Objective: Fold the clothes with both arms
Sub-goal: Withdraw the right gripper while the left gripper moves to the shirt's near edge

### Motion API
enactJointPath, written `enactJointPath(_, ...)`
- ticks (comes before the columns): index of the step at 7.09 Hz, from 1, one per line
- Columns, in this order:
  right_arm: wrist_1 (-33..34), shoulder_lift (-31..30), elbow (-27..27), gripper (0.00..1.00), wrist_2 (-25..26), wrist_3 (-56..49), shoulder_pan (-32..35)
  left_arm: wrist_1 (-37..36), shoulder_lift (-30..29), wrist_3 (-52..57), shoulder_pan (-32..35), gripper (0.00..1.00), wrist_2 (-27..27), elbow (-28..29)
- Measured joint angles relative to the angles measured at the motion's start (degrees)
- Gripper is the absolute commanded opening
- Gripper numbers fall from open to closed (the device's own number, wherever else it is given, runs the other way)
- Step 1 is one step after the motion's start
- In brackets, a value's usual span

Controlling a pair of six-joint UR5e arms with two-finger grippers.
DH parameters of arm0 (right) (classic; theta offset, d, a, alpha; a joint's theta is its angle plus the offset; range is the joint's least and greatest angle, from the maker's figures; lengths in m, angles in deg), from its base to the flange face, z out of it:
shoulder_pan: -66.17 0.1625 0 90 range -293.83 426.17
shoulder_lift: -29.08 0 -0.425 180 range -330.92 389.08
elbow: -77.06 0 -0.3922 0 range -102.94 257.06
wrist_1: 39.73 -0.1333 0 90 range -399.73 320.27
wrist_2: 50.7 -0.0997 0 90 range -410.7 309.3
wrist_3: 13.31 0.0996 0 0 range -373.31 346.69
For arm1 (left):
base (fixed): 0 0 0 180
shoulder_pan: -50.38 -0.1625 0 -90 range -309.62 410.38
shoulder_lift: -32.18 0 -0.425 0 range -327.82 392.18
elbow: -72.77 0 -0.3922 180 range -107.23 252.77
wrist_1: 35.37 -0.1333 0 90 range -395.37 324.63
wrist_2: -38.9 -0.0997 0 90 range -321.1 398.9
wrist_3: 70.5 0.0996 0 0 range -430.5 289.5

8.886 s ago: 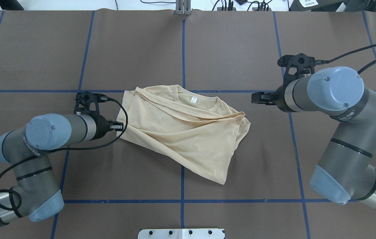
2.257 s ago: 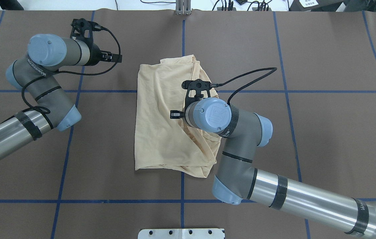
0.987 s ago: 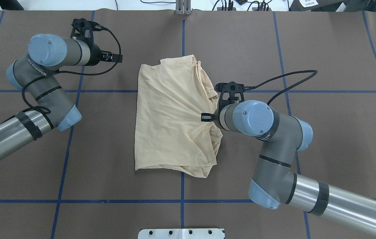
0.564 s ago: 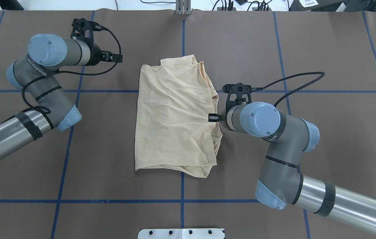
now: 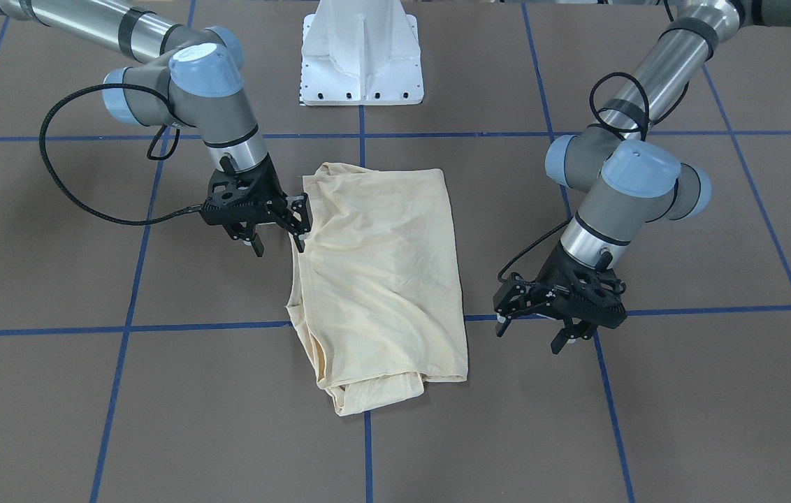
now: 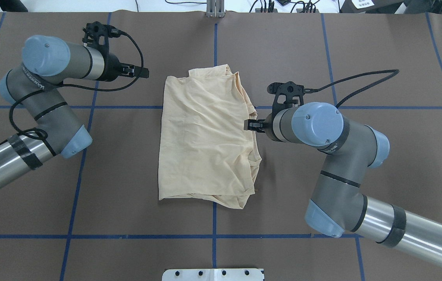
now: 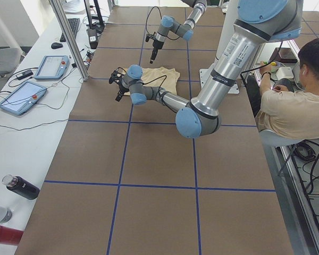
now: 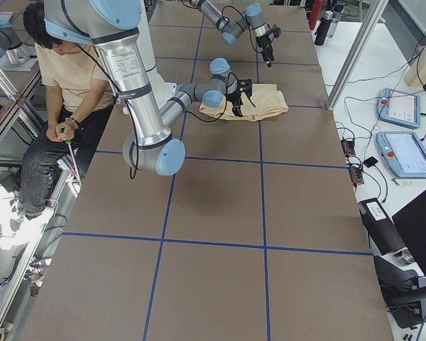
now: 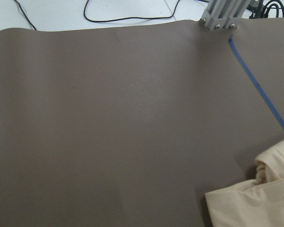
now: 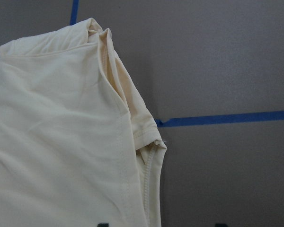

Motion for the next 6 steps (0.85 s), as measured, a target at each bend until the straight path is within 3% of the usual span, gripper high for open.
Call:
enactJointPath(2, 6.04, -5.22, -9.66, 1.0, -0.51, 1.72, -0.03, -8.26, 7.92, -7.01, -5.13, 1.0, 0.85, -16.03)
enactJointPath(3, 6.68, -7.64, -12.49, 1.0, -0.06, 3.98, -0.66, -9.65, 12.22, -11.88, -9.89, 1.0, -1.65, -21.84)
enactJointPath(6, 6.88, -9.11, -14.08, 1.0, 0.65, 6.61, -1.66, -9.58, 16.24, -26.27, -24.52, 0.96, -11.17, -26.08)
